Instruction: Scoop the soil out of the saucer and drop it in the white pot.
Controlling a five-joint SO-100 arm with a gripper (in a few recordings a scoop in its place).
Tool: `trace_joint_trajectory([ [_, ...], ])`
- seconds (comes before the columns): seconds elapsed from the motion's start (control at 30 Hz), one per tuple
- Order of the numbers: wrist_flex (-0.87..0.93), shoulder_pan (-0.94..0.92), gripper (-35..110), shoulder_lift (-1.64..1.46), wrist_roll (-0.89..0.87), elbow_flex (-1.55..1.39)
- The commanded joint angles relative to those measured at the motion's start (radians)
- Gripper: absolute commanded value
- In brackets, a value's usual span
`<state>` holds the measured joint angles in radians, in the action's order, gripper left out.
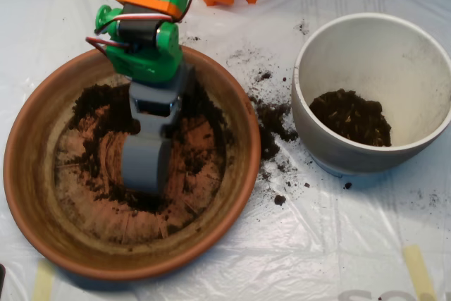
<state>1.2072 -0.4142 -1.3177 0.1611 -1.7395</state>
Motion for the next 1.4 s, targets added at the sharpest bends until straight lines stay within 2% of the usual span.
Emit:
trace_joint_trajectory([
  [0.0,0.043,-0.023,63,0.023,0.028,0.118],
  [0.57,0.318,-0.044,63,0.337,0.077,0.588],
  [0.77,0.359,-0.057,60,0.348,0.114,0.612],
  [1.1,0.242,-0.074,49,0.242,0.141,0.422],
  [1.37,0.017,-0.052,43,-0.049,0.164,0.091],
])
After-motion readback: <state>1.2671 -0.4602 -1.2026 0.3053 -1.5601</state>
